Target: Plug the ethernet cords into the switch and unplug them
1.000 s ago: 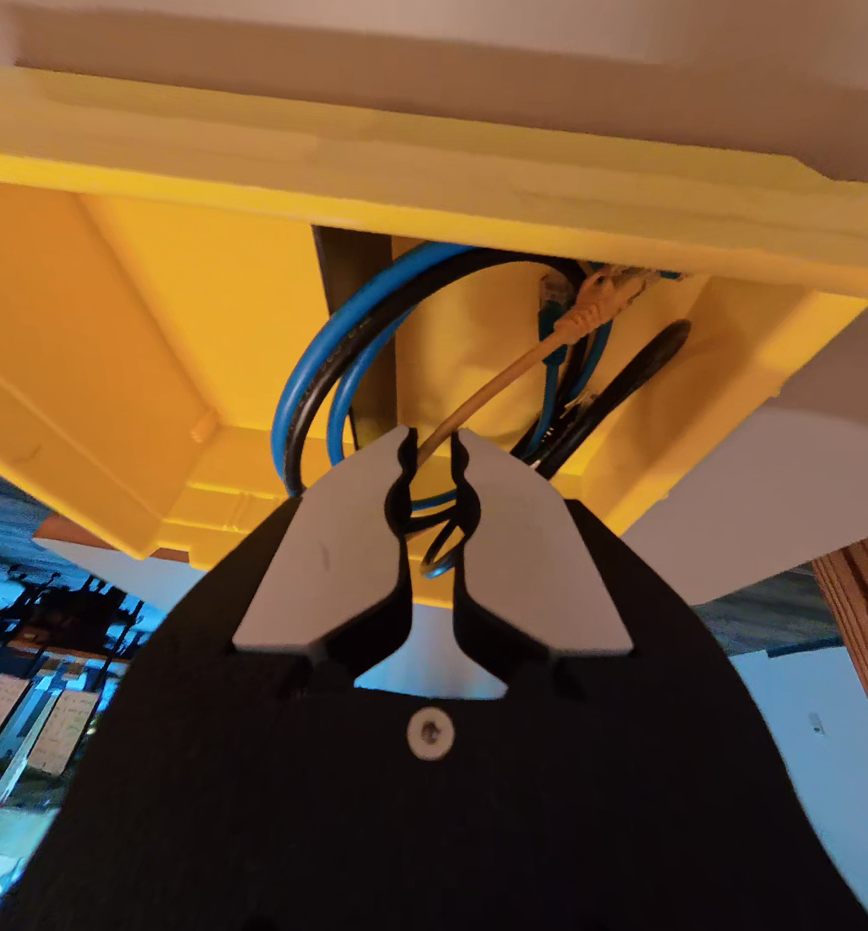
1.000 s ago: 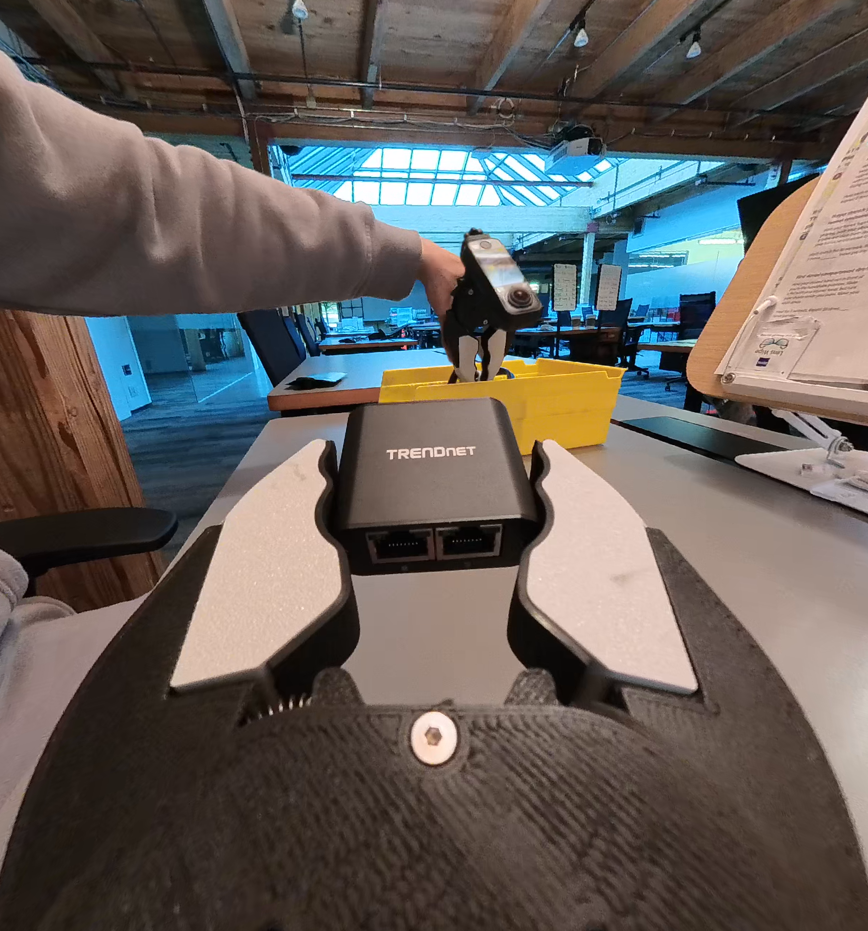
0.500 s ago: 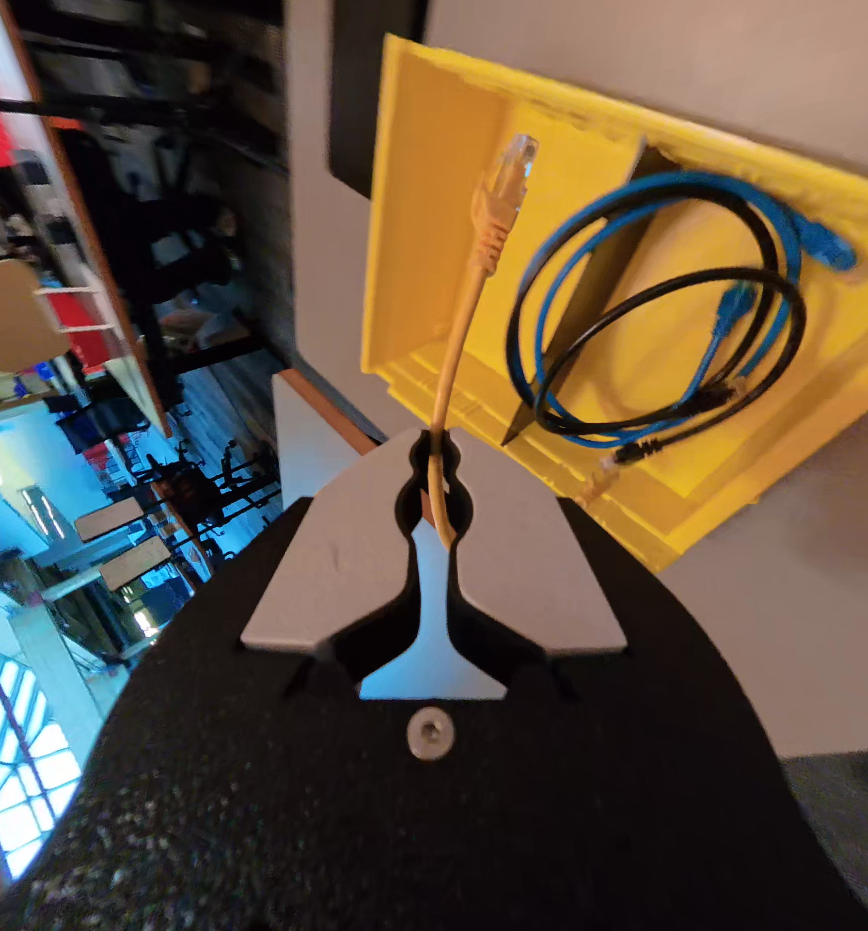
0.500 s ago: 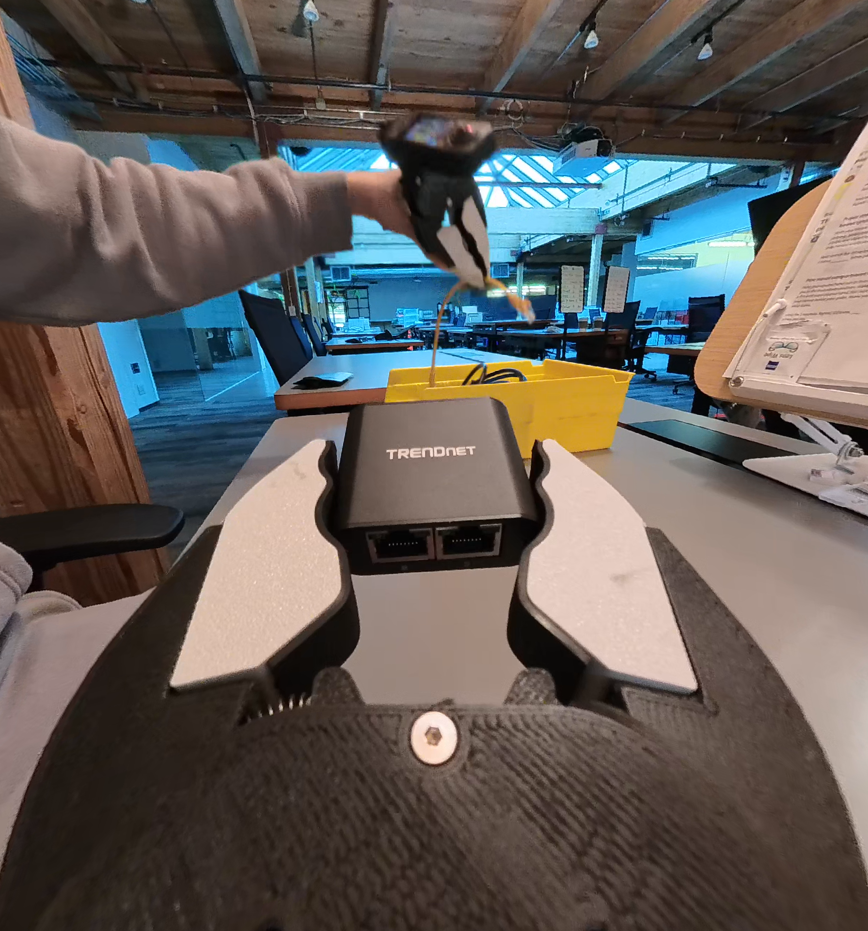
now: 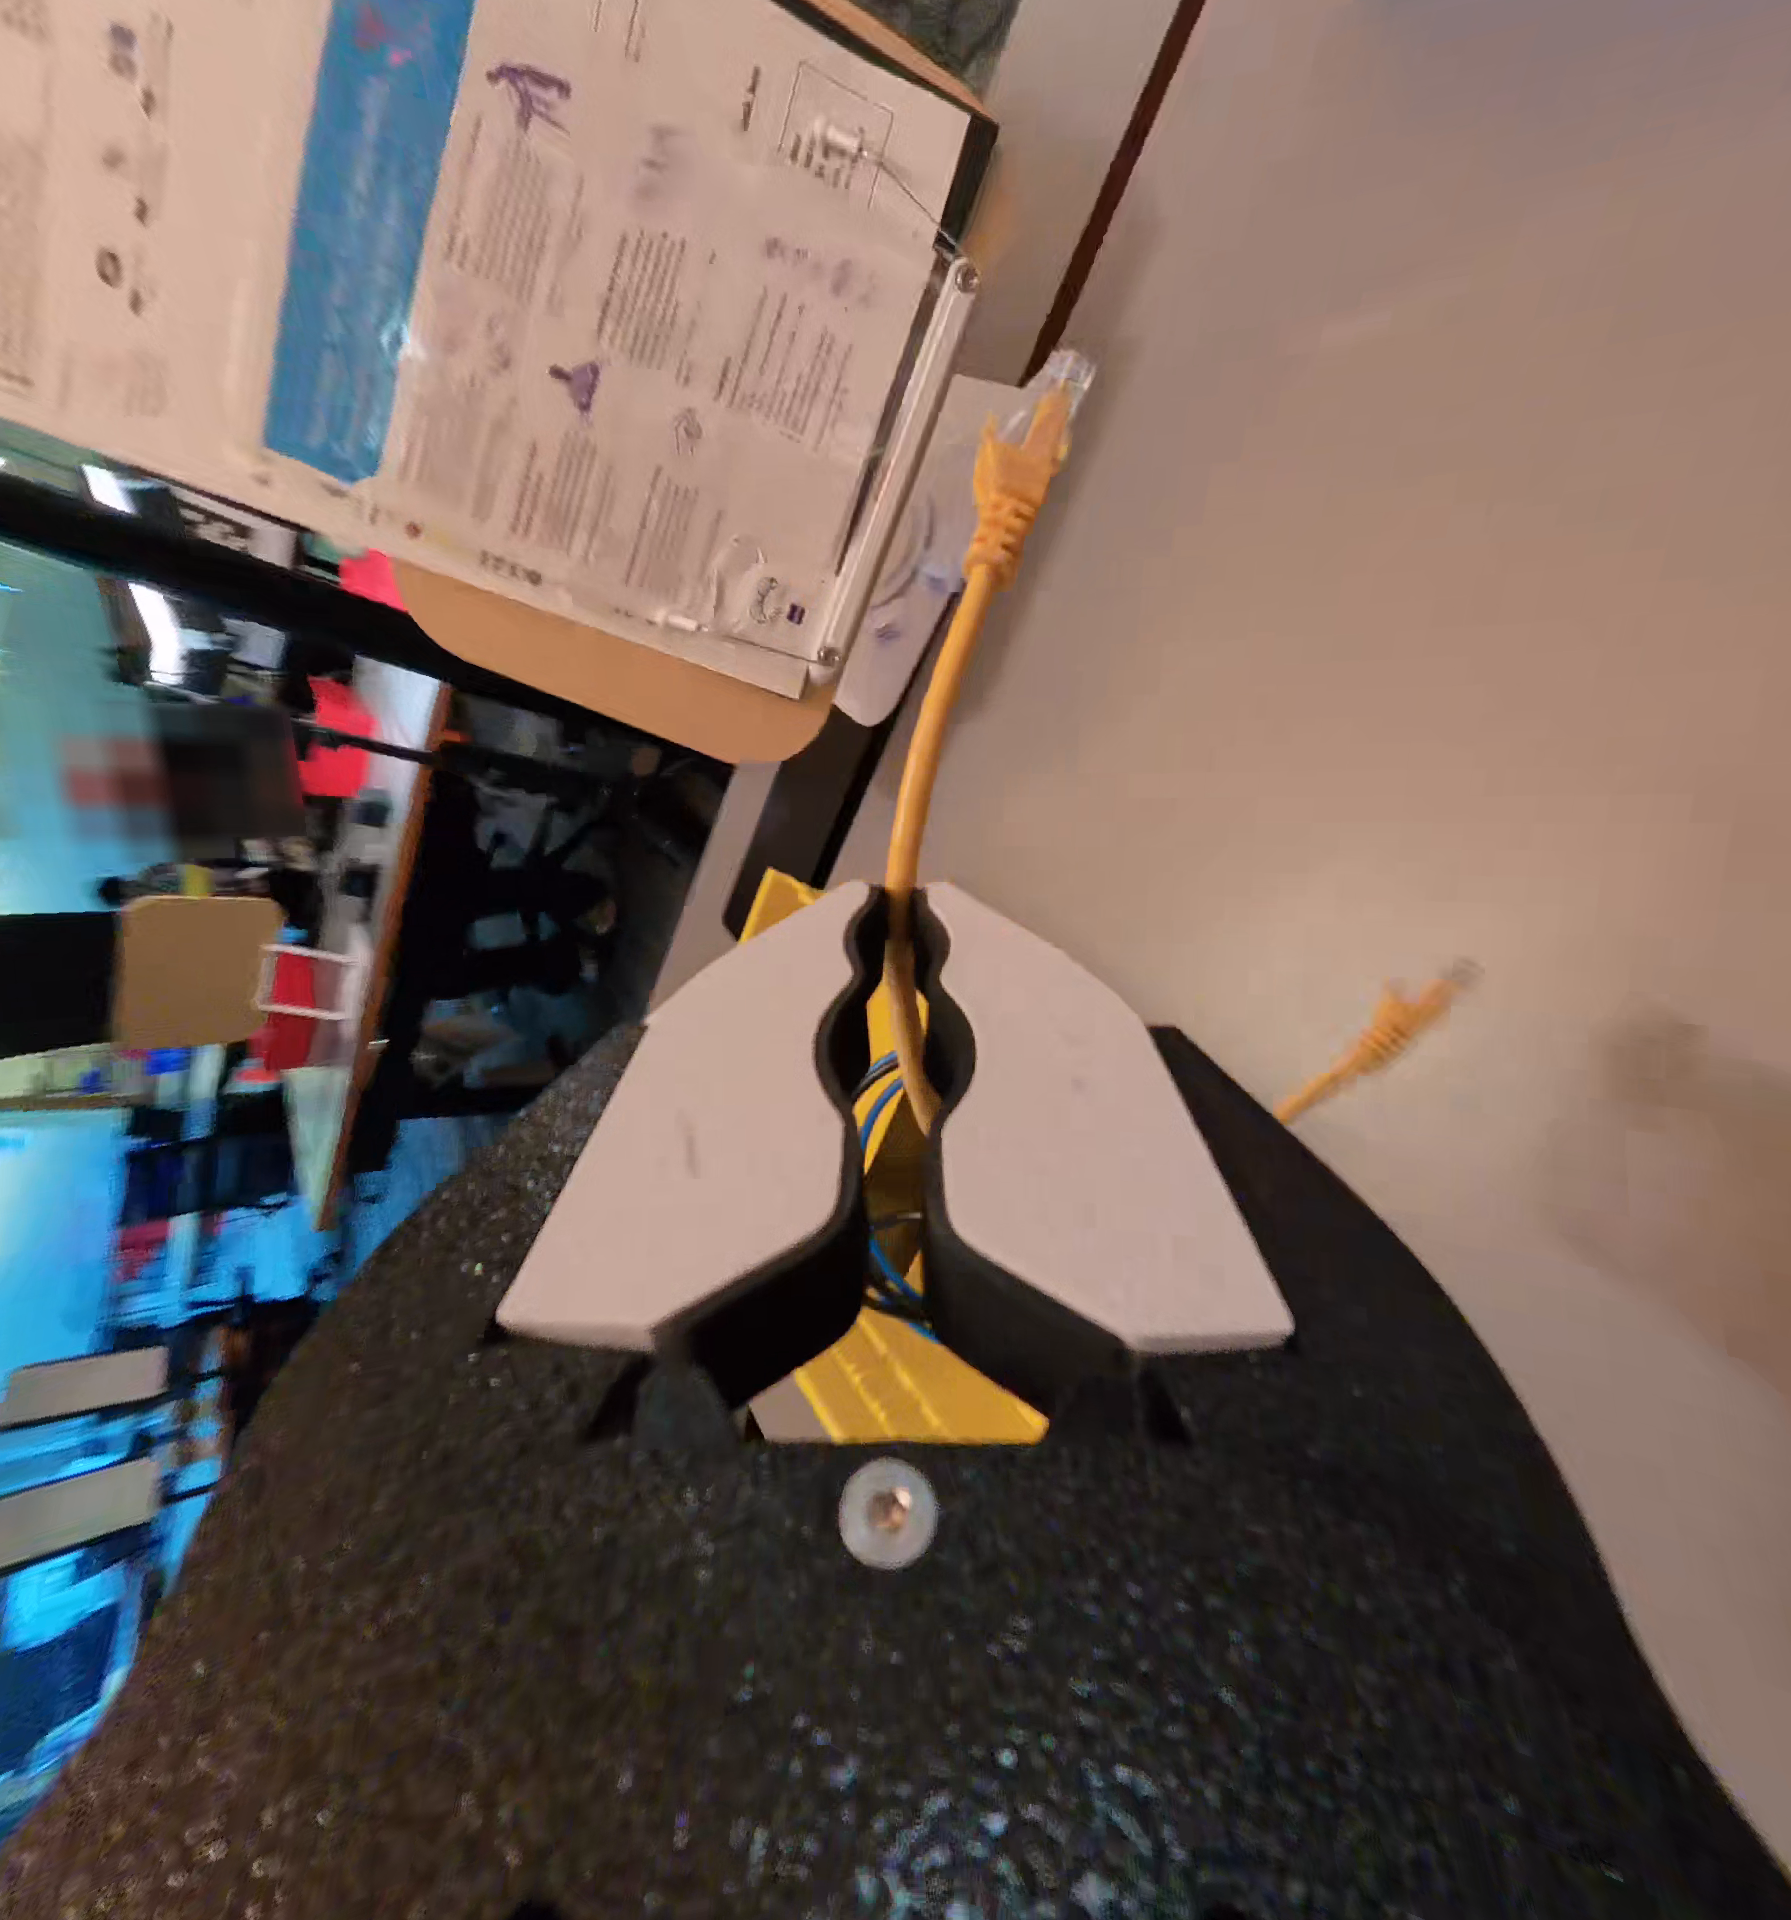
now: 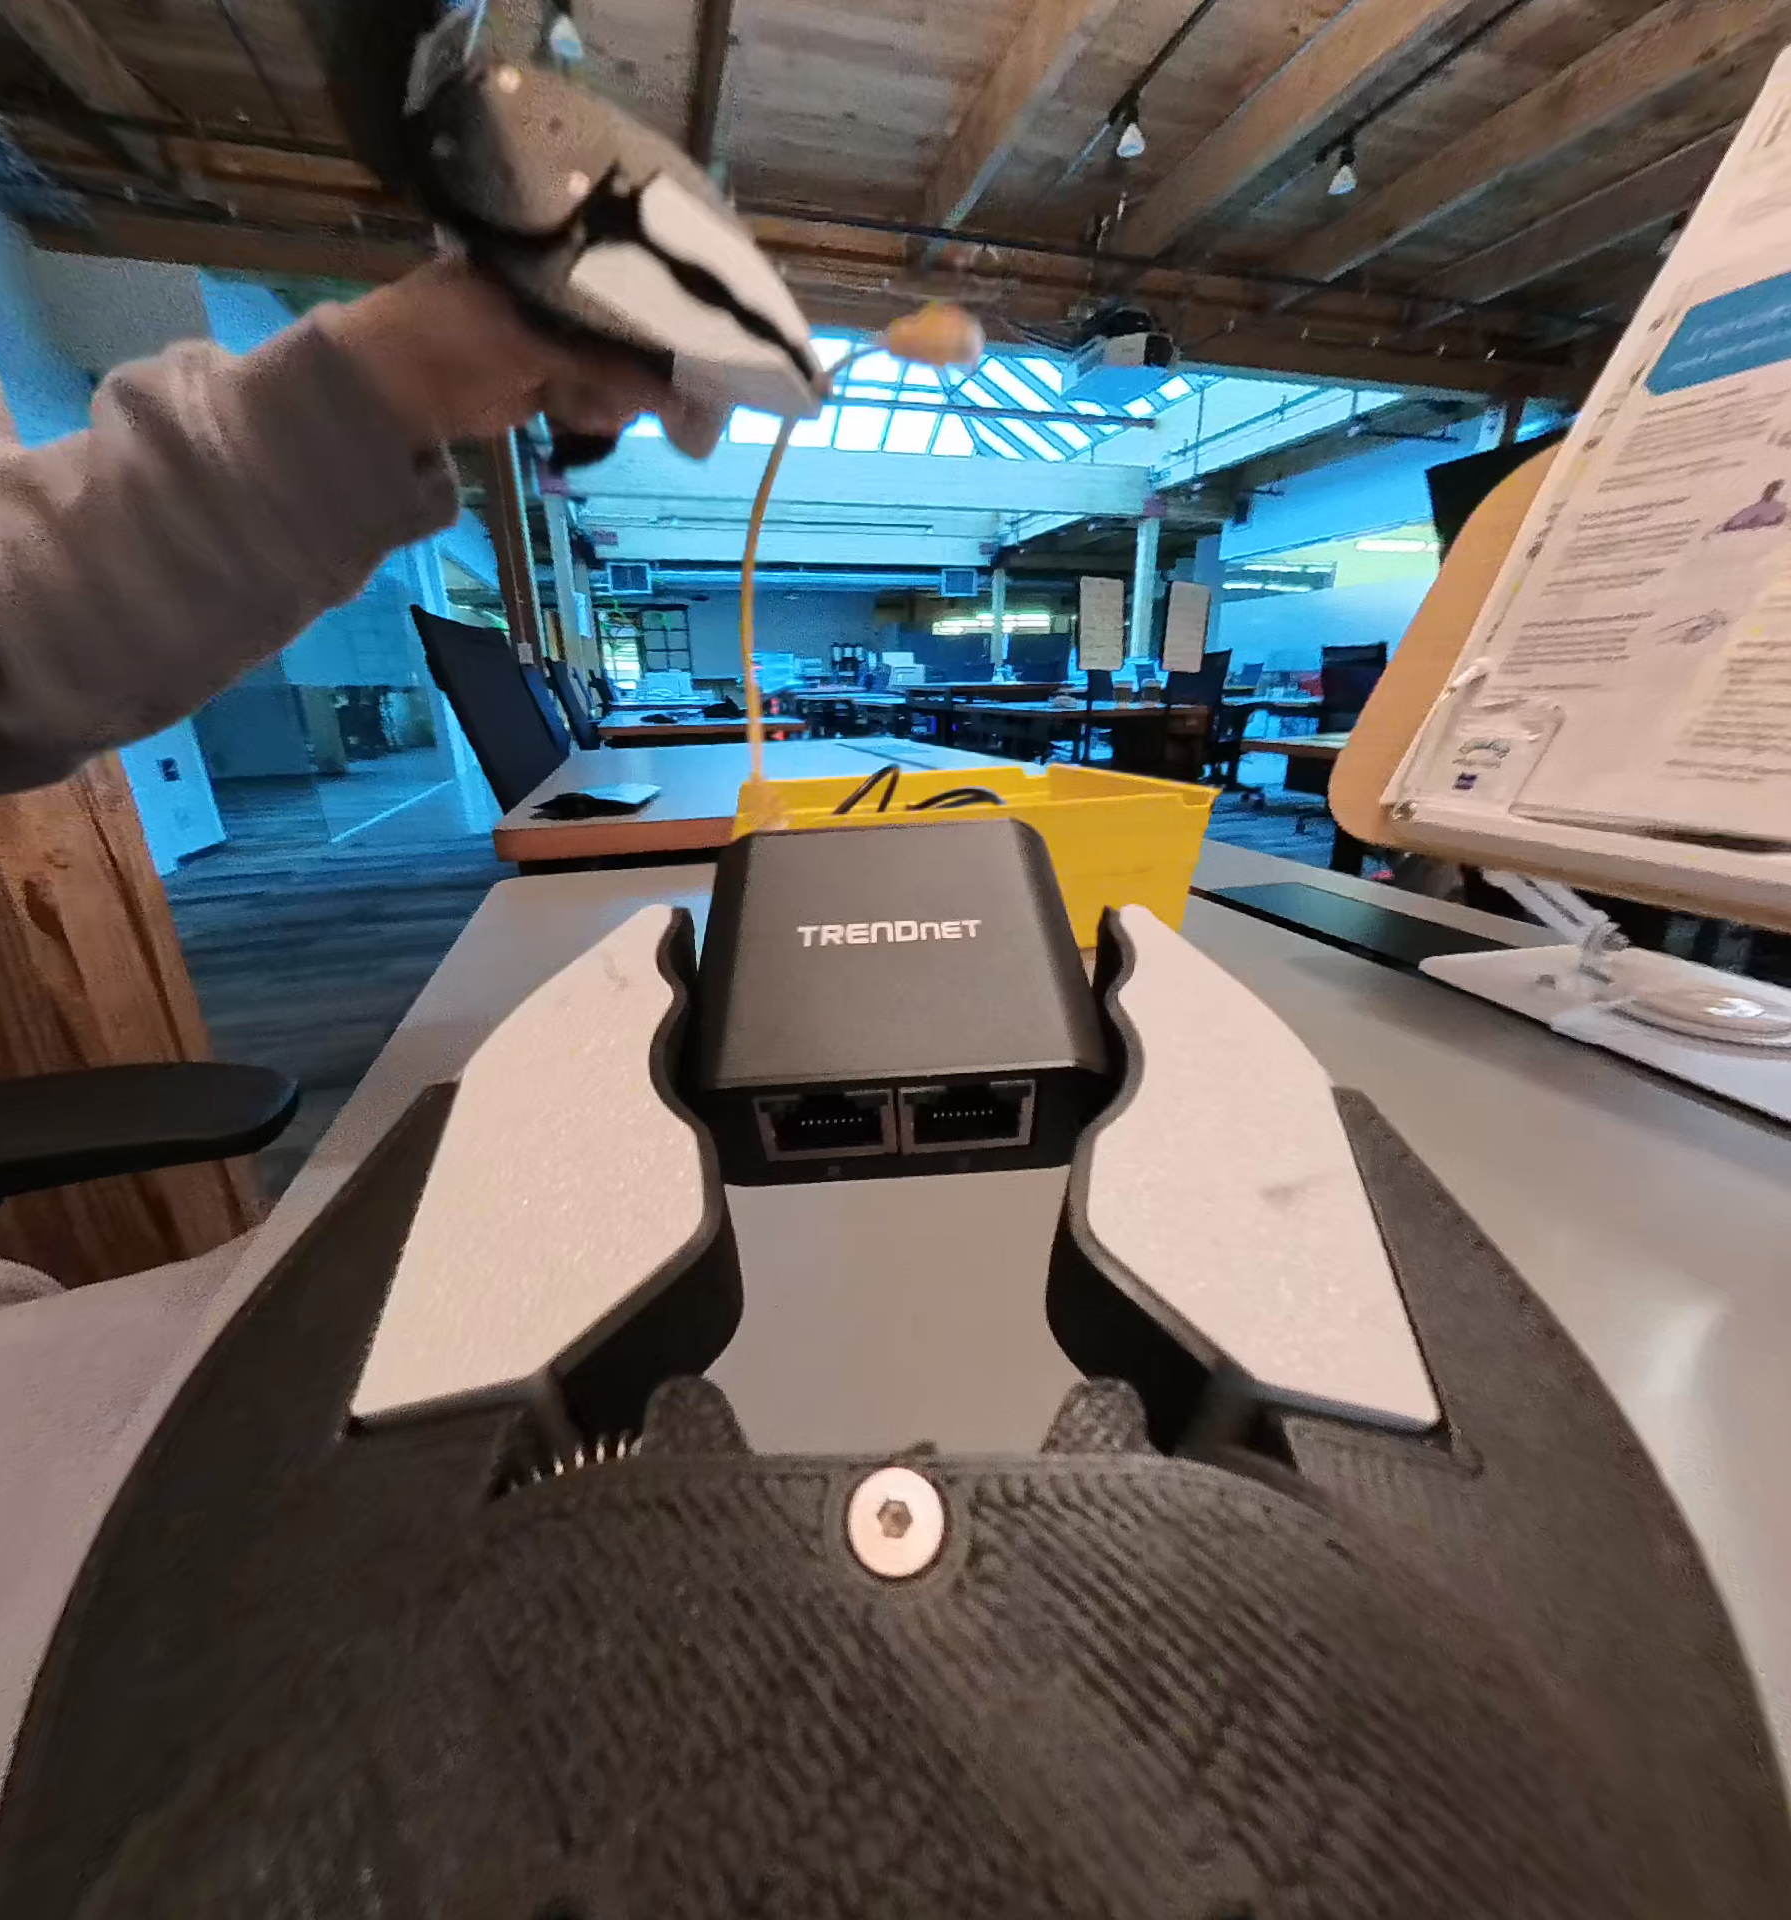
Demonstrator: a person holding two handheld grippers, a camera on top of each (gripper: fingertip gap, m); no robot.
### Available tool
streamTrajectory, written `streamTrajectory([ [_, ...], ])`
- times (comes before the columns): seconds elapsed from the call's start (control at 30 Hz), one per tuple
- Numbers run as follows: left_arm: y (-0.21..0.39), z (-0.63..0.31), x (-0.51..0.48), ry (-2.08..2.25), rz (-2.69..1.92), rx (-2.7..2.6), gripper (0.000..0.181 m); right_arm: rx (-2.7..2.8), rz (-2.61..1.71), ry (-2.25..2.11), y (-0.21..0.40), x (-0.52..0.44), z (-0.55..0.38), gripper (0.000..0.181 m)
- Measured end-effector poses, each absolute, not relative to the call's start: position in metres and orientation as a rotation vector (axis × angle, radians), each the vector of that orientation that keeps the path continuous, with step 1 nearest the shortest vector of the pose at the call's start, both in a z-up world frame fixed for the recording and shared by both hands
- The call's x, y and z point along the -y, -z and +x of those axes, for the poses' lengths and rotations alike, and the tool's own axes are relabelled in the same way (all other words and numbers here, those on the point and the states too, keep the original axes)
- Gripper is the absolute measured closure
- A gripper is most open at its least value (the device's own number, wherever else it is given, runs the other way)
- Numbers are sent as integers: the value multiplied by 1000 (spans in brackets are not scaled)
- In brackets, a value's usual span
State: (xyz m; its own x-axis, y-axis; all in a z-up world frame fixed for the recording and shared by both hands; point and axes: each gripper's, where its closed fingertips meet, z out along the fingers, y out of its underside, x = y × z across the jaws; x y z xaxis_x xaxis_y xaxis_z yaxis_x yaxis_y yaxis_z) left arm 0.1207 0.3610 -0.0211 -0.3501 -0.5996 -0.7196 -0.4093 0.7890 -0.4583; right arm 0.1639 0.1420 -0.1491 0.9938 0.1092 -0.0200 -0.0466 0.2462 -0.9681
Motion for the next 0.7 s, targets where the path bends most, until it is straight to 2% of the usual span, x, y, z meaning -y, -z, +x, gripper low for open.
streamTrajectory([
  [0.03, 32, 122, -351, 206, -732, -1944, 177, 55, -1310, -97, 145, -139, 165, 108],
  [0.2, 72, 129, -318, -15, -449, -1561, 178, 26, -1310, -12, 132, -127, 170, 108],
  [0.33, 151, 132, -286, -72, -265, -1653, 177, 28, -1327, 19, 141, -120, 161, 108],
  [0.5, 234, 120, -273, 58, -436, -2034, 177, -8, -1330, 0, 154, -113, 169, 108],
  [0.7, 267, 113, -273, 313, -666, -2245, 173, -20, -1291, -23, 150, -110, 173, 108],
])
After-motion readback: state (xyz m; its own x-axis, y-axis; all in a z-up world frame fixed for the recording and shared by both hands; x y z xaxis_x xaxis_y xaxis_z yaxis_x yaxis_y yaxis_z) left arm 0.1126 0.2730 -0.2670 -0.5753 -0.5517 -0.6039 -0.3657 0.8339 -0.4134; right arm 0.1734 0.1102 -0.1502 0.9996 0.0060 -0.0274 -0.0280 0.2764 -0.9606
